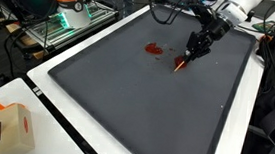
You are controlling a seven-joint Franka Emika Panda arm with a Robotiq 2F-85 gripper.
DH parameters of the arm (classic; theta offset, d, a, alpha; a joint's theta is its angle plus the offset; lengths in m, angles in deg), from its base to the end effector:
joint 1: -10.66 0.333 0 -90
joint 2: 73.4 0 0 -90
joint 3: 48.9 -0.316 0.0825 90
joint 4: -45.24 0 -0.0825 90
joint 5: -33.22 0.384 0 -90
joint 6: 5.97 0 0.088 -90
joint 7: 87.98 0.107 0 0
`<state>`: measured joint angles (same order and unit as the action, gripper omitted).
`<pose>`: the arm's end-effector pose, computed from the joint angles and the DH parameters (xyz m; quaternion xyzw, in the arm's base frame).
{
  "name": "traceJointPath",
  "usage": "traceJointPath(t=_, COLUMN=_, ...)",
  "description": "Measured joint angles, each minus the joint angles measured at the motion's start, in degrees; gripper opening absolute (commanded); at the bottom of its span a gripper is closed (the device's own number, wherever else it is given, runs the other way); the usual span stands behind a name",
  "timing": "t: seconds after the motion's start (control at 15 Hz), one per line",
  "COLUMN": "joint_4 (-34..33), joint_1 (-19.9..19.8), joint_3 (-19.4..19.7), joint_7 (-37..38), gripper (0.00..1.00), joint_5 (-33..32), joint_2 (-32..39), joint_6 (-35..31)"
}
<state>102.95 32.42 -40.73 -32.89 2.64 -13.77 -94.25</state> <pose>0.7136 0.1512 0.2069 0.8820 -0.2538 -0.0095 0.3971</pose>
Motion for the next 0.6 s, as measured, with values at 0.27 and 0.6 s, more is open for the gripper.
traceJointPath(t=0.27, joint_4=-2.3, joint_1=0.4, joint_3=0.7, joint_7=-0.1, gripper=0.03, joint_5=0.0, joint_2=1.9, joint_6=2.3)
traceJointPath(t=0.6, joint_4=-4.2, joint_1=0.3, joint_3=1.2, joint_7=-0.6, gripper=0.03, joint_5=0.0, joint_2=3.5, joint_6=3.8)
